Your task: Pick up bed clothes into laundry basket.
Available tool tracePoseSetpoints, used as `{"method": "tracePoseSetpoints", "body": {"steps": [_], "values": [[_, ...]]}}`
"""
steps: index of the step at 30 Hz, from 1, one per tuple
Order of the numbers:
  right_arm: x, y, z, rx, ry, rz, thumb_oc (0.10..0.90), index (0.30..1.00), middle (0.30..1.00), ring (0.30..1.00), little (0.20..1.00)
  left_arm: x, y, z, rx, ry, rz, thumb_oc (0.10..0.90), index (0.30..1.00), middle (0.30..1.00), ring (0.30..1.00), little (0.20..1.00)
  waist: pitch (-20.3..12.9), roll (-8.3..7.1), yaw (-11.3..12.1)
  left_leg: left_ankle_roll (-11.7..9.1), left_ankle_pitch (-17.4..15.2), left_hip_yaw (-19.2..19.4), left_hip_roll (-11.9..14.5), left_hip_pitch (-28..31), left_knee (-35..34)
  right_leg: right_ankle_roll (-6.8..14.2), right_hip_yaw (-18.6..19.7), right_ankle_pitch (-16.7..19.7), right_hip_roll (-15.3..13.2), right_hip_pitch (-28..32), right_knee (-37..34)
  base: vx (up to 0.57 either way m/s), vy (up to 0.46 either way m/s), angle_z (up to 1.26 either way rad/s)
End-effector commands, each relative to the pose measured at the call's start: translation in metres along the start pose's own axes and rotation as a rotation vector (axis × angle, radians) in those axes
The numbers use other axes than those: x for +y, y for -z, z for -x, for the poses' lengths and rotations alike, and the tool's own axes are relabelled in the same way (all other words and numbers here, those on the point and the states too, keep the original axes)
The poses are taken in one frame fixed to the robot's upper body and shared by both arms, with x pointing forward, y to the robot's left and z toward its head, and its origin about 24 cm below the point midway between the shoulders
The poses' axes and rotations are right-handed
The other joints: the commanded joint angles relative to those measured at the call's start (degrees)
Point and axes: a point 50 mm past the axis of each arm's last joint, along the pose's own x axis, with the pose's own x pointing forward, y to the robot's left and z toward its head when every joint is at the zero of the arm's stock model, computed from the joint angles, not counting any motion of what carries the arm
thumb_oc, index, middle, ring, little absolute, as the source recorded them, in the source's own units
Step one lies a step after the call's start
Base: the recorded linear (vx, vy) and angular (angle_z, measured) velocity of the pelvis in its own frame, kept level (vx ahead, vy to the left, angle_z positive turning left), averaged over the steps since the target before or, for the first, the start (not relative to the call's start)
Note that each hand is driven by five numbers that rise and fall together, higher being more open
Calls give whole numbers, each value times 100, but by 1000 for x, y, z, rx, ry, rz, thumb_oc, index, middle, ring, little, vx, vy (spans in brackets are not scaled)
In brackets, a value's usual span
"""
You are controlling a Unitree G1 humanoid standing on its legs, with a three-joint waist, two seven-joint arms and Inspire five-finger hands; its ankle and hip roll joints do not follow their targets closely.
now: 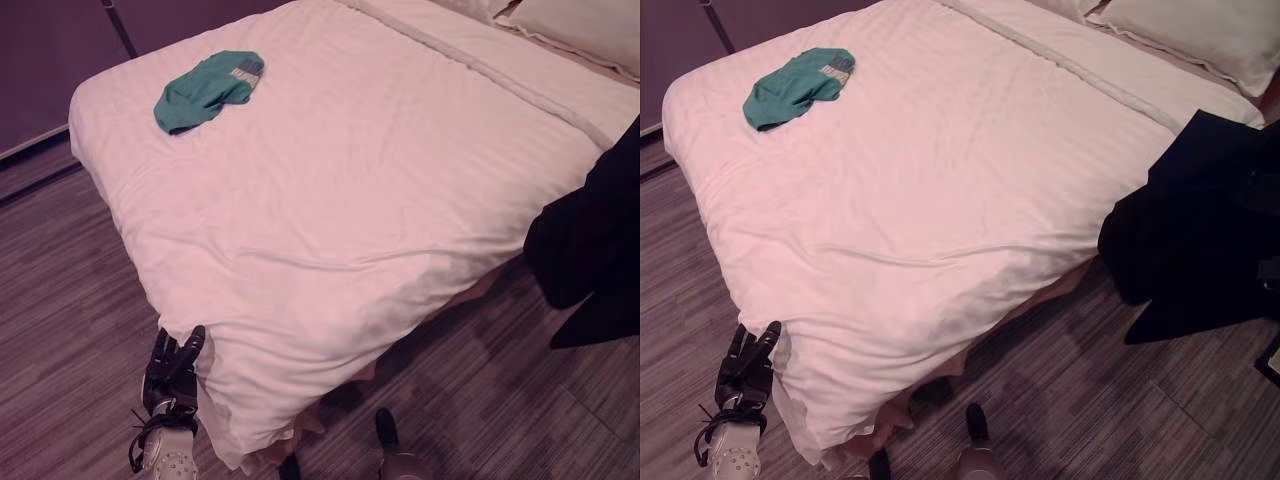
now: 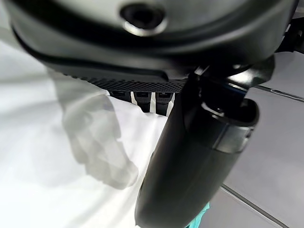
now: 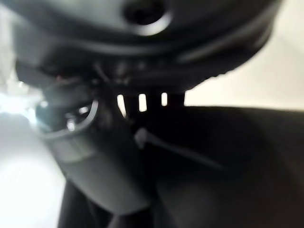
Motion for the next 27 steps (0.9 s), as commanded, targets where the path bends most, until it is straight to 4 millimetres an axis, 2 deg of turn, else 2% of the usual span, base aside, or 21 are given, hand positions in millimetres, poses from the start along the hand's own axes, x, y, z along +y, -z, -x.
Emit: {"method": "tracePoseSetpoints", "body": {"steps": [1,7,13,18,22,23,25,26,27], "values": [[-26,-47,-11,-237,185,-34,400,300,300,300,300,-81,-18,-14,-117,367,-55,800,900,900,900,900,-740,-323,-104,-124,177,-59,-24,4,3,-126,-179,-629,290,319,462,-22,0,-23],[-5,-44,3,-231,153,-67,400,300,300,300,300,-88,-27,-13,-173,379,-49,800,900,900,900,900,-687,-327,-95,-75,109,50,-24,160,3,-101,-45,-610,330,358,507,-20,4,-7],[-2,-40,5,-217,147,-63,400,300,300,300,300,-89,-28,-12,-182,388,-73,800,900,900,900,900,-645,-325,-29,-43,92,83,-36,234,3,-106,-38,-656,330,405,575,-16,8,-4],[1,-46,4,-243,133,-66,400,300,300,300,300,-99,-27,-10,-177,438,-118,800,900,900,900,900,-622,-295,25,-58,128,-14,0,260,3,-159,-148,-794,338,416,805,-22,-10,0],[3,-53,2,-270,127,-70,400,300,300,300,300,-110,-27,-8,-183,492,-127,800,900,900,900,900,-551,-286,67,-117,229,-140,56,244,3,-234,-254,-885,380,392,994,-59,-73,9],[3,-55,1,-284,130,-80,400,300,300,300,300,-114,-28,-7,-187,513,-128,800,900,900,900,900,-504,-294,124,-193,307,-181,107,228,3,-264,-332,-932,405,433,967,-66,-104,10],[1,-61,0,-315,136,-81,400,300,300,300,300,-122,-31,-7,-195,558,-126,800,900,900,900,900,-354,-374,195,-375,418,-170,205,0,507,-324,-447,-945,334,540,893,-107,-115,22],[0,-61,0,-315,137,-81,400,300,300,300,300,-122,-31,-7,-196,559,-126,800,900,900,900,900,-348,-378,179,-377,382,-195,207,-51,591,-326,-467,-941,329,541,889,-200,-84,41],[-6,-69,-2,-352,161,-70,400,300,300,300,300,-137,-31,-4,-193,625,-89,800,900,900,900,900,-143,-495,127,-506,431,221,409,-454,1492,-375,-693,-1005,171,583,944,-196,-29,47]]}}
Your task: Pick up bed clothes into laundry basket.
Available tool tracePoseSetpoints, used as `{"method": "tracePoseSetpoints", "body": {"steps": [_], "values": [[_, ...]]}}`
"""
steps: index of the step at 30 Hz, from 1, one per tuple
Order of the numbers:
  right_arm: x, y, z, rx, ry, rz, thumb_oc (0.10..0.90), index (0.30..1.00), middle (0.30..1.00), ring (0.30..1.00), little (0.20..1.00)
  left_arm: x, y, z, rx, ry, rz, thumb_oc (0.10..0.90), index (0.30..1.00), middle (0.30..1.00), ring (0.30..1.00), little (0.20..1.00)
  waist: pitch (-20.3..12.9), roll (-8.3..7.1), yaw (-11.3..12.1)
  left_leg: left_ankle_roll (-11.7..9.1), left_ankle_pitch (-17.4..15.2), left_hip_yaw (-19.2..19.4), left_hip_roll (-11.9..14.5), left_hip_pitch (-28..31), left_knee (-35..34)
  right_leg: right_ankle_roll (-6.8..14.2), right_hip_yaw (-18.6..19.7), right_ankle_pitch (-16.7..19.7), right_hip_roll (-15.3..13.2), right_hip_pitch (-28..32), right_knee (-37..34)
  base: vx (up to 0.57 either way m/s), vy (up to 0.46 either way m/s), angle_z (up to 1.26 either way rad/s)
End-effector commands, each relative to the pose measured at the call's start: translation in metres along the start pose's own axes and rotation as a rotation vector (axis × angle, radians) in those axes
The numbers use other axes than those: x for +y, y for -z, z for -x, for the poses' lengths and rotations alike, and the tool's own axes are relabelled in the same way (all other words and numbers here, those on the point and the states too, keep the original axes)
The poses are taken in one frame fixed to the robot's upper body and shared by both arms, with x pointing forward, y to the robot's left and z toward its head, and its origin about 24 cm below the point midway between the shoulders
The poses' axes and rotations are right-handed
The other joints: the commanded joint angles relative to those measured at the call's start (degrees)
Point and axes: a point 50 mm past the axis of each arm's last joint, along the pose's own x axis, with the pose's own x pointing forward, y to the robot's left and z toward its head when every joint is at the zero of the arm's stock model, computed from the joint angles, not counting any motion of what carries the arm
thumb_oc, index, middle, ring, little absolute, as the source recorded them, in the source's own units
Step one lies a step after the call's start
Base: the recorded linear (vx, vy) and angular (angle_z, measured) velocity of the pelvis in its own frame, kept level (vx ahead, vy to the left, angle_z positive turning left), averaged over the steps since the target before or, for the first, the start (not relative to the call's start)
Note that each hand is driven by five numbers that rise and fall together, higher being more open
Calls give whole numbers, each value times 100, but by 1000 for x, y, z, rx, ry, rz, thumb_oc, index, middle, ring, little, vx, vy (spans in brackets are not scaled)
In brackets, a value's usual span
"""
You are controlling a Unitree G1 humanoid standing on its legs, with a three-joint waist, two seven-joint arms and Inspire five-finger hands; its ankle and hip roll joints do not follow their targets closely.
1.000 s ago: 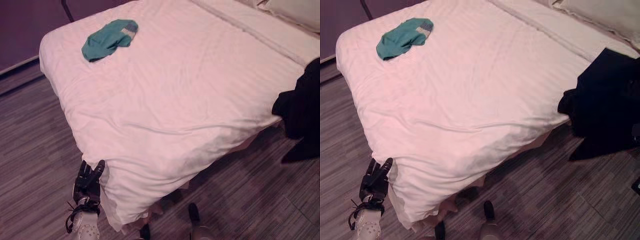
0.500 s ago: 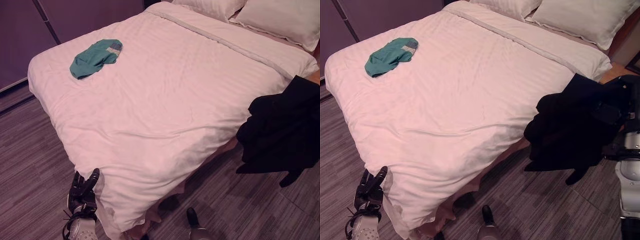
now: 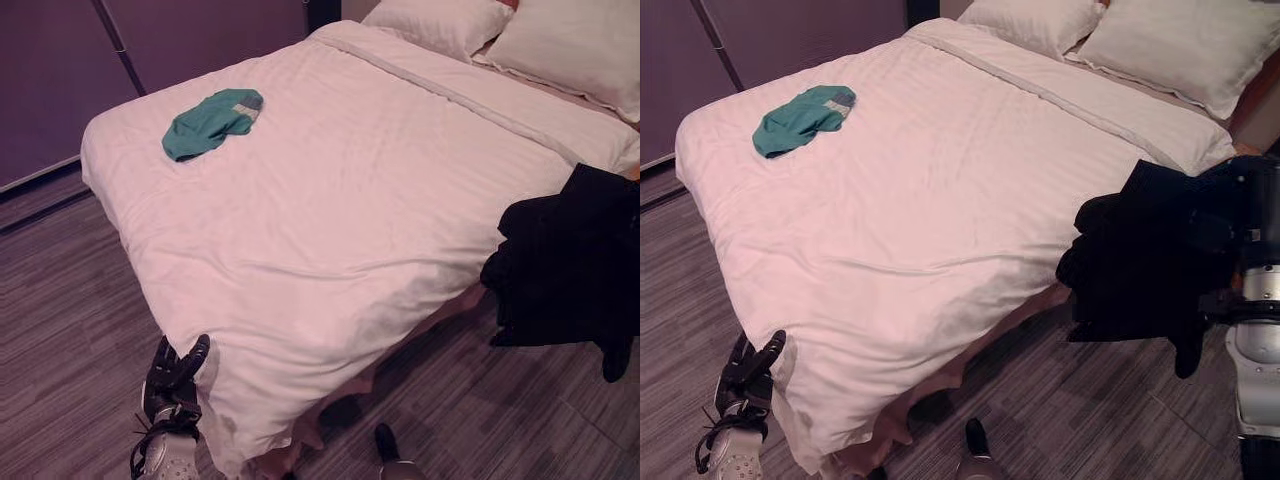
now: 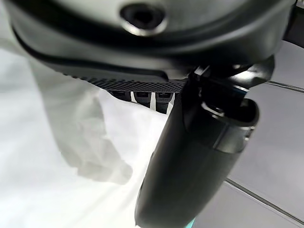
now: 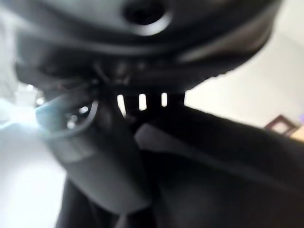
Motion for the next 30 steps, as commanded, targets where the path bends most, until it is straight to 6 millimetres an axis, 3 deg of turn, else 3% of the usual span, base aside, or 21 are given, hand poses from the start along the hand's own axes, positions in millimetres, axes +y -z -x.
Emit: {"method": "tracePoseSetpoints", "body": {"steps": [1,2,3,4,5,6,8,9,11,14,15,17,18,19,20,21,23,25,26,29,30], "values": [[-46,-83,-31,-393,244,-35,400,300,300,300,300,-126,-49,-6,-232,599,29,800,900,900,900,900,-32,-543,-26,-517,462,605,533,-616,1674,-382,-516,-941,60,319,863,-196,-31,67],[-45,-84,-31,-395,245,-37,400,300,300,300,300,-126,-50,-6,-234,598,29,800,900,900,900,900,-22,-538,-25,-530,427,607,559,-654,1758,-389,-505,-954,76,303,886,-120,102,81],[-40,-87,-33,-402,254,-94,400,300,300,300,300,-129,-49,-4,-238,609,49,800,900,900,900,900,-34,-597,-57,-567,628,548,1081,-582,1997,-353,-463,-921,-66,163,948,-94,163,64],[-36,-87,-32,-400,252,-125,400,300,300,300,300,-128,-50,-4,-241,606,50,800,900,900,900,900,-78,-581,-87,-583,786,464,1372,-464,1983,-303,-443,-924,-133,76,996,-81,159,30],[-36,-87,-32,-400,251,-126,400,300,300,300,300,-128,-50,-4,-242,604,49,800,900,900,900,900,-83,-575,-96,-600,797,459,1390,-451,1961,-310,-448,-941,-112,72,1017,-42,264,-17],[-34,-88,-32,-404,245,-130,400,300,300,300,300,-129,-51,-4,-243,604,60,800,900,900,900,900,-213,-492,-184,-742,1232,374,1767,-155,1719,-183,-440,-937,-274,-119,1134,-45,332,-4],[-35,-92,-33,-419,243,-125,400,300,300,300,300,-136,-51,-4,-239,631,64,800,900,900,900,900,-346,-366,-255,-973,1671,92,1990,185,1246,-25,-398,-947,-471,-438,1376,-61,403,19],[-35,-92,-33,-419,243,-124,400,300,300,300,300,-136,-51,-5,-238,631,65,800,900,900,900,900,-361,-363,-263,-983,1708,89,1984,196,1188,-24,-403,-975,-476,-469,1422,-44,315,27],[-41,-91,-32,-413,266,-144,400,300,300,300,300,-140,-54,-5,-238,652,67,800,900,900,900,900,-411,-271,-342,-1082,1588,78,2089,330,904,150,-370,-987,-845,-681,1756,-51,462,25],[-38,-84,-28,-381,273,-154,400,300,300,300,300,-143,-54,-9,-216,677,10,800,900,900,900,900,-384,-245,-350,-967,561,120,1855,290,910,328,-256,-779,-1162,-580,1666,19,396,64],[-38,-84,-27,-379,274,-155,400,300,300,300,300,-143,-54,-9,-215,678,8,800,900,900,900,900,-376,-265,-341,-948,517,122,1834,286,953,348,-255,-751,-1186,-544,1613,72,325,2],[-40,-75,-21,-345,293,-164,400,300,300,300,300,-148,-52,-12,-193,698,-24,800,900,900,900,900,-362,-307,-368,-857,-83,183,1510,203,844,510,-276,-160,-1498,-314,1232,70,457,-18],[-36,-73,-17,-335,285,-141,400,300,300,300,300,-147,-48,-12,-182,702,-92,800,900,900,900,900,-300,-329,-371,-711,-301,225,1134,152,593,519,-223,931,-1770,-375,1045,29,648,19],[-33,-74,-15,-336,289,-144,400,300,300,300,300,-144,-51,-15,-191,679,-123,800,900,900,900,900,-232,-282,-364,-625,-384,313,992,196,482,499,-298,1223,-1846,-447,1024,-28,738,42],[-31,-78,-13,-355,291,-150,400,300,300,300,300,-140,-55,-15,-202,670,-157,800,900,900,900,900,-135,-192,-328,-506,-375,464,848,289,349,464,-515,1225,-1841,-601,1188,-52,602,14],[-30,-79,-13,-360,290,-157,400,300,300,300,300,-137,-56,-15,-199,674,-166,800,900,900,900,900,-84,-126,-335,-415,-266,480,717,315,171,405,-470,1050,-1712,-705,1505,-63,625,-31],[-27,-71,-10,-322,273,-136,400,300,300,300,300,-135,-57,-16,-184,676,-161,800,900,900,900,900,-32,-14,-454,-260,-83,467,563,376,-90,328,-107,529,-1024,-855,2431,-40,545,-58],[-27,-73,-11,-331,250,-100,400,300,300,300,300,-125,-56,-17,-180,639,-159,800,900,900,900,900,7,49,-439,-42,-134,620,379,408,-132,231,-373,159,-608,-1108,3346,-78,516,-39],[-28,-71,-10,-322,243,-79,400,300,300,300,300,-116,-57,-17,-194,585,-135,800,900,900,900,900,50,99,-482,95,-183,699,213,436,-132,129,-631,-322,-153,-1410,4095,-72,490,-81],[-32,-54,-3,-256,272,-98,400,300,300,300,300,-107,-58,-17,-207,532,-110,800,900,900,900,900,-28,68,-588,158,-151,712,-5,446,-132,13,-769,-634,508,-1574,4018,2,200,-64],[-32,-53,-2,-255,271,-99,400,300,300,300,300,-107,-58,-16,-205,533,-112,800,900,900,900,900,-40,75,-575,155,-157,716,7,446,-132,9,-772,-635,522,-1563,3994,53,41,-4]]}}
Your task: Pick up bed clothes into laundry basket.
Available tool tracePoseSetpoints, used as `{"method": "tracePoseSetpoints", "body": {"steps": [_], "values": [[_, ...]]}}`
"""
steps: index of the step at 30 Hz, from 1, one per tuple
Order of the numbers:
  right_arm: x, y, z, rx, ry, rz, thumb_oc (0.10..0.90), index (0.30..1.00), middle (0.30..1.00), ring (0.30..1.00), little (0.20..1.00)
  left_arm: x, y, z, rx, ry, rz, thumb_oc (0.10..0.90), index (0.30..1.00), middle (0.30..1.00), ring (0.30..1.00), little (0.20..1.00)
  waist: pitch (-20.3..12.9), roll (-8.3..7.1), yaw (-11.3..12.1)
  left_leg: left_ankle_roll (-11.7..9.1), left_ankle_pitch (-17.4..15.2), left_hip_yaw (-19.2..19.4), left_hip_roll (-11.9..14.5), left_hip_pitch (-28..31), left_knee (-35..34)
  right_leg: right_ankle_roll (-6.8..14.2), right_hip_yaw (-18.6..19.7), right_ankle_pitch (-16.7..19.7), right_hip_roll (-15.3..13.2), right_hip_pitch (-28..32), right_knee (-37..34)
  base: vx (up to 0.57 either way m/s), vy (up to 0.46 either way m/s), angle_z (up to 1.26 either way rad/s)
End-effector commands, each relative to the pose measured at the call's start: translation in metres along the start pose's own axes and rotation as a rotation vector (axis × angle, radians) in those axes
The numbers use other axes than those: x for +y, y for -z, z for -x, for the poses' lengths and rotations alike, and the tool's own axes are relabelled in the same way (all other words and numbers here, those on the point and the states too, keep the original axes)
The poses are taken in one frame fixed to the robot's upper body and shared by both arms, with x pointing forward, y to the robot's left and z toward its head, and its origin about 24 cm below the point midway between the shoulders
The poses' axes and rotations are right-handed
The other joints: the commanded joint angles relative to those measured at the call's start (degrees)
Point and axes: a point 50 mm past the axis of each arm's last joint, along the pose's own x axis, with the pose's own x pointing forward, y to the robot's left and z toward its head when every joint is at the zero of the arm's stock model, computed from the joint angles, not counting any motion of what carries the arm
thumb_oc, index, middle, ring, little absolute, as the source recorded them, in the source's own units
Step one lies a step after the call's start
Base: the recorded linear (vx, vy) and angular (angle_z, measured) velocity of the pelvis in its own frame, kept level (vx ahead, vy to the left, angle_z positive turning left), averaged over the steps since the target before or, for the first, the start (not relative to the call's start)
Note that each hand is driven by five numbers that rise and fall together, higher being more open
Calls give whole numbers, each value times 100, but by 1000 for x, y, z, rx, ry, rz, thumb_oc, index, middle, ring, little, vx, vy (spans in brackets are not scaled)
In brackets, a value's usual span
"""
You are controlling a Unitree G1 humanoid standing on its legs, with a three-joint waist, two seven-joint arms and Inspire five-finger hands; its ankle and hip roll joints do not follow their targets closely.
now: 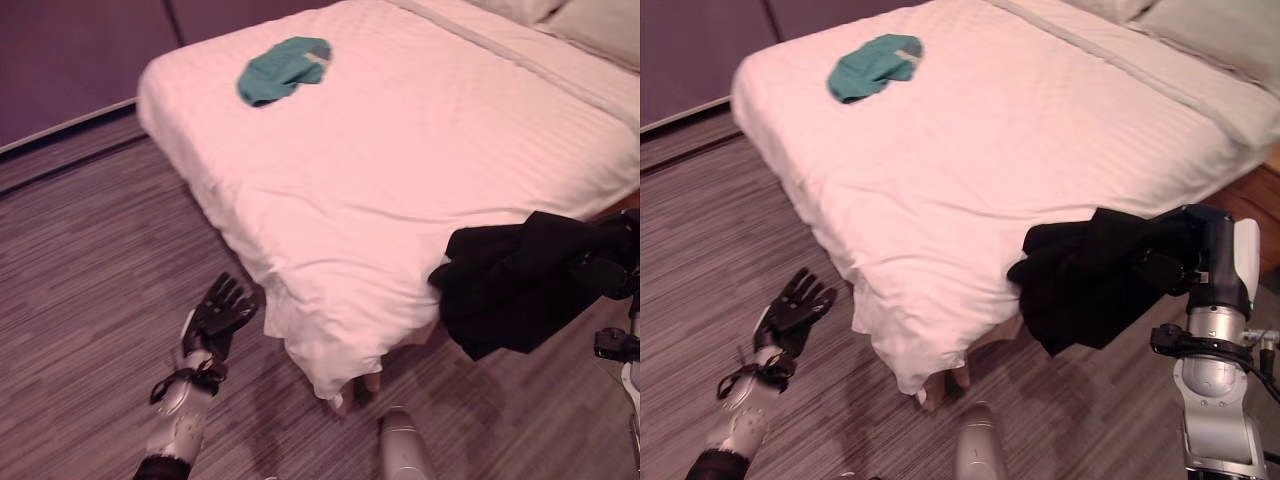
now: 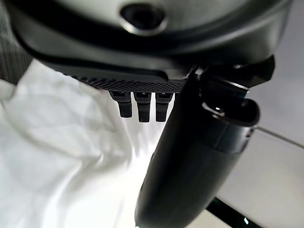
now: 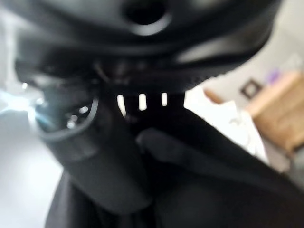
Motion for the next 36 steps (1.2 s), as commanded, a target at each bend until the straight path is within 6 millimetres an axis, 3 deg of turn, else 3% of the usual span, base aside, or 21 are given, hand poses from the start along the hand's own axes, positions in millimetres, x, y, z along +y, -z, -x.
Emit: {"method": "tracePoseSetpoints", "body": {"steps": [1,3,5,7,8,9,10,11,13,15,19,20,21,22,25,27,29,31,34,35,36], "values": [[-55,-45,-30,-243,263,8,400,300,300,300,300,-41,-42,-10,-213,182,-9,800,900,900,900,900,-490,-158,-85,-6,739,-505,-312,372,-1138,338,-2,21,554,693,-886,107,13,-4],[-61,-40,-23,-226,293,22,400,300,300,300,300,-43,-42,-11,-220,175,9,800,900,900,900,900,-651,-177,-144,-16,597,-512,-432,362,-1138,124,189,-288,697,1225,-2012,161,23,-14],[-60,-45,-24,-251,318,-4,400,300,300,300,300,-43,-43,-10,-235,165,17,800,900,900,900,900,-732,-184,-9,-51,630,-356,-452,342,-1137,33,-181,-295,528,1650,-2740,39,-38,-28],[-57,-45,-26,-252,319,-23,400,300,300,300,300,-43,-47,-9,-262,163,31,800,900,900,900,900,-776,-219,69,-96,713,-241,-460,273,-1116,5,-177,-198,530,1922,-3295,-30,-111,-65],[-57,-46,-30,-257,328,-51,400,300,300,300,300,-42,-47,-7,-264,176,63,800,900,900,900,900,-766,-312,172,-272,845,-82,-370,51,-477,-60,-78,-158,520,2288,-3839,4,-101,-46],[-57,-46,-30,-257,329,-52,400,300,300,300,300,-42,-47,-8,-265,177,63,800,900,900,900,900,-749,-328,180,-296,806,-77,-348,8,-359,-75,-69,-113,524,2334,-3918,-4,-162,-29],[-57,-48,-31,-265,334,-66,400,300,300,300,300,-44,-45,-8,-255,186,75,800,900,900,900,900,-677,-420,274,-466,1084,-80,-246,-234,165,-125,-56,-104,513,2497,-4052,-64,-181,-16],[-59,-50,-33,-281,338,-70,400,300,300,300,300,-47,-44,-9,-247,200,65,800,900,900,900,900,-489,-562,366,-720,1339,-262,-25,-723,1235,-250,-68,-21,501,2691,-4221,-24,-192,-22],[-56,-61,-39,-318,317,-86,400,300,300,300,300,-49,-41,-8,-251,188,94,800,900,900,900,900,-407,-808,439,-802,1500,-271,223,-1231,2254,-355,-86,-109,295,2901,-4219,36,-87,-36],[-58,-65,-41,-334,313,-73,400,300,300,300,300,-51,-41,-7,-261,197,110,800,900,900,900,900,-406,-836,454,-805,1529,-258,425,-1360,2372,-362,-34,-191,213,2835,-4025,56,41,-16],[-65,-63,-40,-324,323,-38,400,300,300,300,300,-59,-45,-10,-280,214,133,800,900,900,900,900,-472,-850,342,-823,1763,-151,970,-1205,1885,-306,-29,-286,119,2751,-3830,84,90,-12],[-67,-60,-39,-313,325,-25,400,300,300,300,300,-62,-46,-11,-289,217,147,800,900,900,900,900,-512,-820,294,-872,1936,-135,1116,-1015,1479,-261,-25,-342,84,2721,-3750,193,338,-5],[-73,-58,-37,-306,341,-16,400,300,300,300,300,-68,-51,-14,-313,234,173,800,900,900,900,900,-630,-716,139,-945,2166,-231,1510,-704,553,-82,9,-422,-16,2599,-3604,173,297,-5],[-74,-58,-37,-306,342,-14,400,300,300,300,300,-68,-50,-14,-312,235,175,800,900,900,900,900,-637,-710,146,-959,2245,-204,1489,-623,398,-86,7,-452,-14,2585,-3560,170,398,-3],[-75,-51,-35,-280,367,-26,400,300,300,300,300,-86,-63,-18,-382,276,259,800,900,900,900,900,-671,-570,62,-1199,3021,-507,2078,-251,-613,144,215,-711,-299,2204,-2941,69,344,-7],[-76,-46,-32,-259,382,-29,400,300,300,300,300,-88,-70,-19,-418,270,294,800,900,900,900,900,-744,-564,17,-1336,3293,-605,2255,-181,-813,276,310,-811,-475,2027,-2651,104,426,-10],[-77,-43,-29,-245,389,-22,400,300,300,300,300,-92,-77,-21,-446,281,291,800,900,900,900,900,-779,-583,-28,-1377,3281,-497,2328,-178,-690,362,331,-837,-654,1962,-2531,159,483,14],[-82,-42,-29,-235,407,-6,400,300,300,300,300,-100,-90,-23,-478,316,277,800,900,900,900,900,-783,-582,-8,-1399,2935,-503,2301,-364,-346,496,357,-815,-914,2119,-2601,233,527,14],[-88,-41,-30,-220,417,24,400,300,300,300,300,-109,-95,-28,-457,362,238,800,900,900,900,900,-759,-561,-39,-1278,1824,-224,1966,-679,47,734,198,-503,-1367,2602,-2931,227,408,22],[-88,-41,-30,-220,417,24,400,300,300,300,300,-109,-95,-28,-457,363,238,800,900,900,900,900,-757,-570,-47,-1270,1805,-238,1955,-694,74,742,184,-492,-1383,2623,-2956,193,333,46],[-87,-41,-29,-214,417,28,400,300,300,300,300,-110,-93,-29,-445,363,216,800,900,900,900,900,-751,-618,-62,-1209,1521,-290,1775,-774,191,782,235,35,-1542,2645,-2957,195,321,41]]}}
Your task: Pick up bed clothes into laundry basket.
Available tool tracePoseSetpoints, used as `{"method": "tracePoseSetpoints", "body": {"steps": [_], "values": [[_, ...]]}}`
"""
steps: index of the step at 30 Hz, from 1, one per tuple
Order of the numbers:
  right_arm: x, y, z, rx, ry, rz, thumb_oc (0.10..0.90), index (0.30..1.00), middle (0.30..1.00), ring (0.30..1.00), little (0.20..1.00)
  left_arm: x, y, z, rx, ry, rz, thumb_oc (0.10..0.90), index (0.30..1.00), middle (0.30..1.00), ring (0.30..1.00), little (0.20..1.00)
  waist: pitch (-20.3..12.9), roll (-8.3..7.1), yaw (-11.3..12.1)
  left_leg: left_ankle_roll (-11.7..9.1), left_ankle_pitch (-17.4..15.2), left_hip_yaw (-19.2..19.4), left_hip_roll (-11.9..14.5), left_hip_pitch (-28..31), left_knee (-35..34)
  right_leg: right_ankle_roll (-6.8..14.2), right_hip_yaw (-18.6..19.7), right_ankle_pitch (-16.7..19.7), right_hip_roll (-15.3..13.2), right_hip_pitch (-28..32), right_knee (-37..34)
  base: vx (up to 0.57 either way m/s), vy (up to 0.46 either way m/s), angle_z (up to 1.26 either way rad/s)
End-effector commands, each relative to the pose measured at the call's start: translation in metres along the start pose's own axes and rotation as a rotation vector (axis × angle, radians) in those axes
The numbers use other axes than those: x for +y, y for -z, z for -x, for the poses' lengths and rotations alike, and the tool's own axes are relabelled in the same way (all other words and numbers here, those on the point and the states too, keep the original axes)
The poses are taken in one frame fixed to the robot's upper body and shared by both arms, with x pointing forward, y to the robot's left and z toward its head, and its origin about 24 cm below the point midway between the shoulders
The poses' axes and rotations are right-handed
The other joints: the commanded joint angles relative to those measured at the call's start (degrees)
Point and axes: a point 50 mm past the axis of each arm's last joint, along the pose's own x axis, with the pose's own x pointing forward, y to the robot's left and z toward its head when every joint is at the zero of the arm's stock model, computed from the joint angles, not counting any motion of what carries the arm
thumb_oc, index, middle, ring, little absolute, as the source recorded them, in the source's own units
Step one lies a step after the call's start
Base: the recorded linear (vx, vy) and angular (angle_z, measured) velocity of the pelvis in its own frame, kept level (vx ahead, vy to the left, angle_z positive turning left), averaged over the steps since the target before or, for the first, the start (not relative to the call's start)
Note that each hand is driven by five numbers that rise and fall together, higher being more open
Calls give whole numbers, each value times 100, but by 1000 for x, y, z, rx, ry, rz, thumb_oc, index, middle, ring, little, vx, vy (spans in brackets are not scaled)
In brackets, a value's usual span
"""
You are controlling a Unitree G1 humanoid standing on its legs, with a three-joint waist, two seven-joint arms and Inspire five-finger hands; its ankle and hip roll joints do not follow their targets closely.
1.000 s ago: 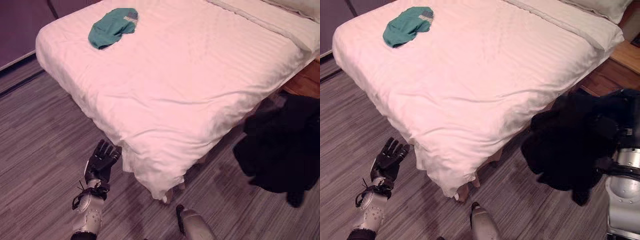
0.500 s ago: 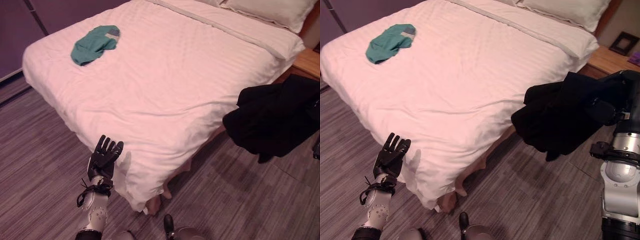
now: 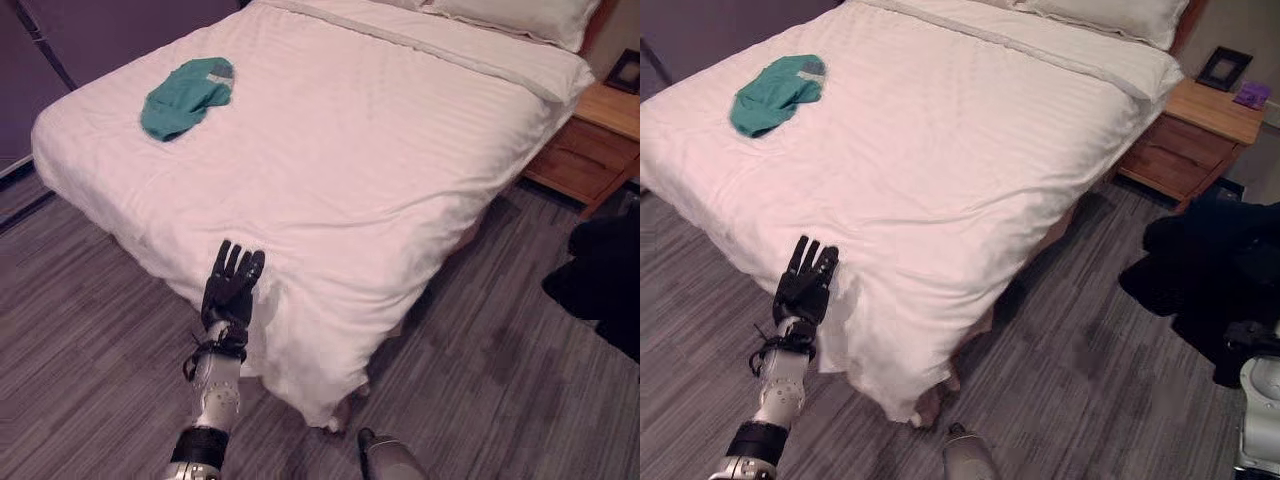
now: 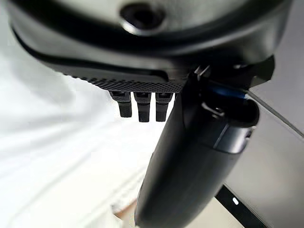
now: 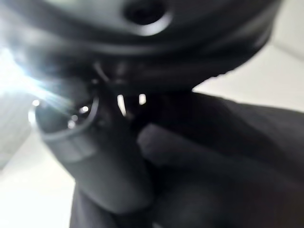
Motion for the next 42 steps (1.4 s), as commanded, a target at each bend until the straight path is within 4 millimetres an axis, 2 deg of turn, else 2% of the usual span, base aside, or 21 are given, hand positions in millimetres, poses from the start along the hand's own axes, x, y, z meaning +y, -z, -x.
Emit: {"method": "tracePoseSetpoints", "body": {"steps": [1,2,3,5,8,9,14,19,21,23,24,25,26,28,30,31,32,34,36,39,42], "values": [[-16,-69,-21,-316,121,-113,400,300,300,300,300,-30,-71,-15,-270,179,-120,800,900,900,900,900,-279,-730,191,-44,-812,-272,-213,84,301,584,252,1655,-1203,1318,-744,328,724,40],[-3,-76,-20,-336,97,-168,400,300,300,300,300,-27,-70,-15,-259,169,-169,800,900,900,900,900,-214,-670,209,308,-1059,-272,-674,-6,264,355,504,2590,-1326,964,-285,347,783,44],[-2,-77,-20,-341,90,-163,400,300,300,300,300,-25,-71,-14,-253,172,-192,800,900,900,900,900,-145,-595,185,414,-1100,-302,-799,75,196,277,586,2716,-1260,802,116,316,841,62],[-3,-78,-22,-349,71,-107,400,300,300,300,300,-25,-80,-12,-252,200,-292,800,900,900,900,900,4,-409,95,689,-1062,-402,-1062,241,-129,195,963,2700,-851,344,1239,268,654,50],[-11,-79,-24,-366,83,-53,400,300,300,300,300,-40,-117,-13,-418,225,-339,800,900,900,900,900,186,-273,-16,940,-1122,-349,-1399,671,-559,237,839,2498,-554,-116,2409,277,540,48],[-18,-69,-21,-332,98,-29,400,300,300,300,300,-40,-137,-10,-505,185,-383,800,900,900,900,900,214,-211,-116,1026,-1101,-406,-1620,938,-850,267,762,2178,-100,-417,2748,260,345,47],[-32,-48,-14,-258,135,-27,400,300,300,300,300,-51,-168,-11,-608,162,-559,800,900,900,900,900,269,-207,-331,1061,-1381,-537,-2180,1334,-1144,244,422,1552,595,-1121,1961,315,214,25],[-36,-51,-13,-278,160,-47,400,300,300,300,300,-66,-158,-16,-598,231,-514,800,900,900,900,900,131,-214,-643,991,-1830,-643,-2464,1870,-1144,263,54,1470,791,-1065,-20,395,40,37],[-33,-66,-18,-341,176,-84,400,300,300,300,300,-72,-148,-17,-582,244,-489,800,900,900,900,900,-56,-137,-446,802,-1915,-265,-2592,2247,-1144,182,-2065,1620,291,-792,-1192,492,-8,3],[-29,-75,-21,-370,161,-100,400,300,300,300,300,-74,-150,-15,-593,251,-500,800,900,900,900,900,-177,-39,-264,635,-1680,-189,-2535,2325,-1006,55,-3004,1423,169,-429,-1340,309,-43,-99],[-28,-75,-22,-370,158,-100,400,300,300,300,300,-73,-150,-15,-592,249,-500,800,900,900,900,900,-174,-37,-283,597,-1663,-195,-2509,2336,-1004,23,-3034,1400,197,-393,-1374,233,-118,-147],[-26,-75,-23,-366,143,-93,400,300,300,300,300,-77,-148,-14,-584,277,-494,800,900,900,900,900,-239,-44,-400,453,-1492,-139,-2405,2291,-561,-182,-2738,1258,402,-236,-1514,455,-285,-139],[-31,-81,-27,-392,165,-94,400,300,300,300,300,-74,-144,-14,-565,290,-474,800,900,900,900,900,-304,-74,-497,-227,-508,40,-1945,1853,1280,-471,-2399,1012,724,193,-1676,578,-278,-69],[-32,-93,-33,-436,192,-173,400,300,300,300,300,-75,-146,-14,-576,295,-451,800,900,900,900,900,-105,-371,-271,-320,389,-12,-1700,812,2949,-772,-2184,1018,728,623,-1833,443,-182,-35],[-30,-100,-36,-460,200,-206,400,300,300,300,300,-76,-147,-13,-583,294,-428,800,900,900,900,900,-18,-540,-108,-320,336,0,-1575,419,3314,-814,-2051,981,701,803,-1878,268,-116,-111],[-20,-100,-38,-445,180,-240,400,300,300,300,300,-70,-143,-13,-569,264,-390,800,900,900,900,900,16,-679,98,-194,68,28,-1072,131,3152,-811,-1761,968,788,1094,-2005,349,-40,-148],[-16,-99,-37,-441,159,-238,400,300,300,300,300,-67,-143,-12,-566,250,-384,800,900,900,900,900,13,-653,172,-83,-89,-162,-1038,44,2785,-749,-1544,941,849,1190,-2035,600,43,-147],[-12,-105,-38,-468,130,-224,400,300,300,300,300,-58,-147,-10,-567,221,-417,800,900,900,900,900,-59,-618,273,121,-209,-309,-1120,153,2025,-647,-1077,940,904,1289,-2031,338,146,-172],[-10,-113,-42,-498,97,-209,400,300,300,300,300,-48,-154,-6,-579,193,-475,800,900,900,900,900,-178,-499,433,308,-467,-902,-1210,325,250,-466,-468,775,888,1444,-1970,378,238,-197],[-7,-117,-47,-501,86,-243,400,300,300,300,300,-50,-174,-5,-656,183,-506,800,900,900,900,900,-352,-438,522,239,-392,-1315,-1302,514,-655,-363,167,787,830,1588,-2097,411,207,-203],[-6,-116,-47,-496,80,-245,400,300,300,300,300,-67,-202,-6,-752,218,-576,800,900,900,900,900,-442,-341,453,220,-541,-1190,-1345,745,-875,-281,447,806,744,1708,-2221,247,199,-139]]}}
